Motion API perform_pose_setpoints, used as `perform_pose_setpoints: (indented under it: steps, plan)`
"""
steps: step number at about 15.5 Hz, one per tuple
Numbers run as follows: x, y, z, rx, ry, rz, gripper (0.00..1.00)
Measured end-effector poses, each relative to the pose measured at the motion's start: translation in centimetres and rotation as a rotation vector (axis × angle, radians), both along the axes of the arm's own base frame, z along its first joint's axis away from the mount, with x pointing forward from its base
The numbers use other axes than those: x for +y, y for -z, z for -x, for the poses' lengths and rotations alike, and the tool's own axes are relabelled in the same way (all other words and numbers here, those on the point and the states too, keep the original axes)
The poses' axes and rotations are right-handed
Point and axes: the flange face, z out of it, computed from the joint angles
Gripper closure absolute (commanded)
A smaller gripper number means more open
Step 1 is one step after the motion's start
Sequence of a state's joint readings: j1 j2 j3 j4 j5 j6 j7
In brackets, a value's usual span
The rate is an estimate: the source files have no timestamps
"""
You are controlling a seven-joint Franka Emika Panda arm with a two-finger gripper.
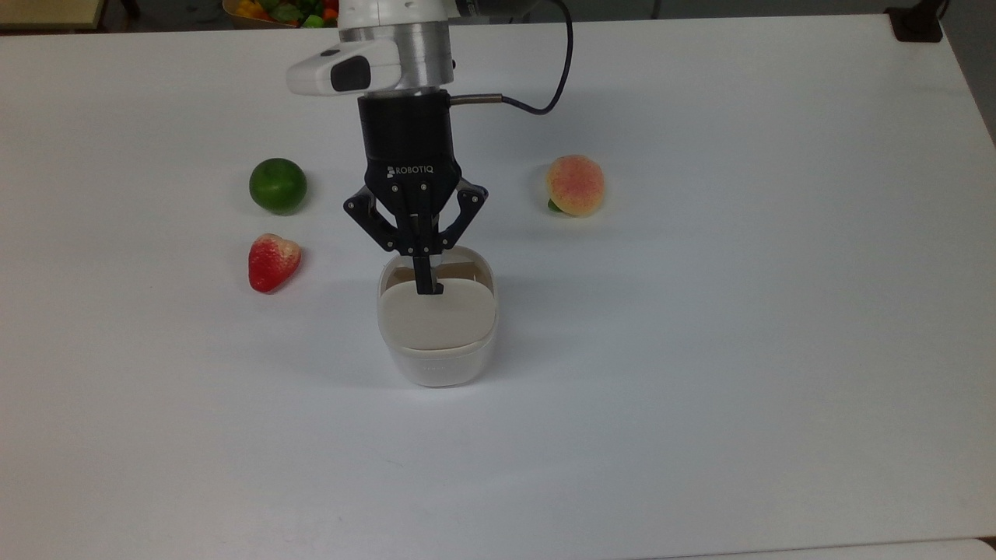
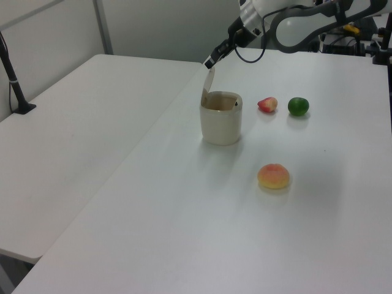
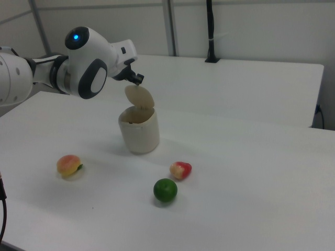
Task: Close garbage bin
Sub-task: 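Push the open lid over and down onto the bin rim with the gripper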
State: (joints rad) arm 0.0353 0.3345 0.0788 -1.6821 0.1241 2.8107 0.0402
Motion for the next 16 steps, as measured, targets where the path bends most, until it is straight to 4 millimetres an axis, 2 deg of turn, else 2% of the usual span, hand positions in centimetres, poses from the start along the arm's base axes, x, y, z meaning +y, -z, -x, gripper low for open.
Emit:
perform_pose_setpoints:
  steps: [8,16]
  plan:
    - [-1.0,-0.1,0.0,0.001,0.015,0.002,1.00]
    - [-1.8,0.1,0.7,0.092,0.013,0.009,1.00]
